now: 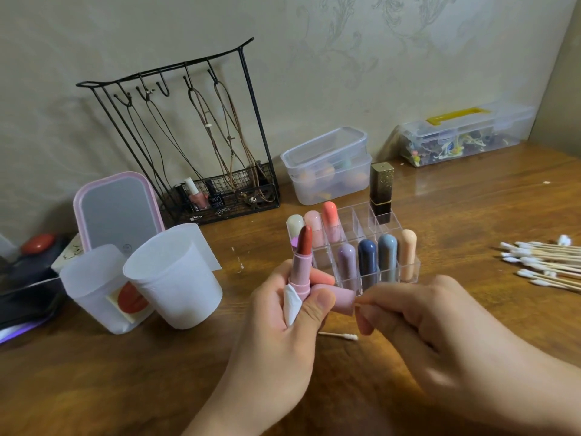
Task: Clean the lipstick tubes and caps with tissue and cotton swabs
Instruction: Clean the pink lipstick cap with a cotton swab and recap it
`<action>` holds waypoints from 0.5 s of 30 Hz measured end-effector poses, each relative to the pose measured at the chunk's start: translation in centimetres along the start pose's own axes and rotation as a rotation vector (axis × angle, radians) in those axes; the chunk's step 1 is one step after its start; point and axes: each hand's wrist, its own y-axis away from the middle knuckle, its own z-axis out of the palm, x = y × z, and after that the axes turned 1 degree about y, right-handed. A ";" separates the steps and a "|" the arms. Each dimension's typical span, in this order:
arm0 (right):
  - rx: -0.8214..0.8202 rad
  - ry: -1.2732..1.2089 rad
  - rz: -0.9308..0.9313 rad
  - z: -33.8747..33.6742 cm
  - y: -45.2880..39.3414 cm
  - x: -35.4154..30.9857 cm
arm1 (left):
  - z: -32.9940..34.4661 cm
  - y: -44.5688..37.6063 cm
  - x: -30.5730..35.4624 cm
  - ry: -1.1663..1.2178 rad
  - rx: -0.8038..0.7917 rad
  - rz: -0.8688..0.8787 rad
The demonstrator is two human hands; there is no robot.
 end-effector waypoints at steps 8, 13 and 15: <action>-0.060 0.045 0.027 0.6 0.0 0.4 | -0.1 0.1 0.1 0.012 0.028 0.025; 0.091 -0.097 0.058 -0.1 -0.1 0.0 | -0.2 0.2 0.3 -0.007 -0.008 0.080; 0.121 -0.048 0.079 0.5 -0.1 0.3 | -0.3 0.2 0.3 0.002 -0.010 0.076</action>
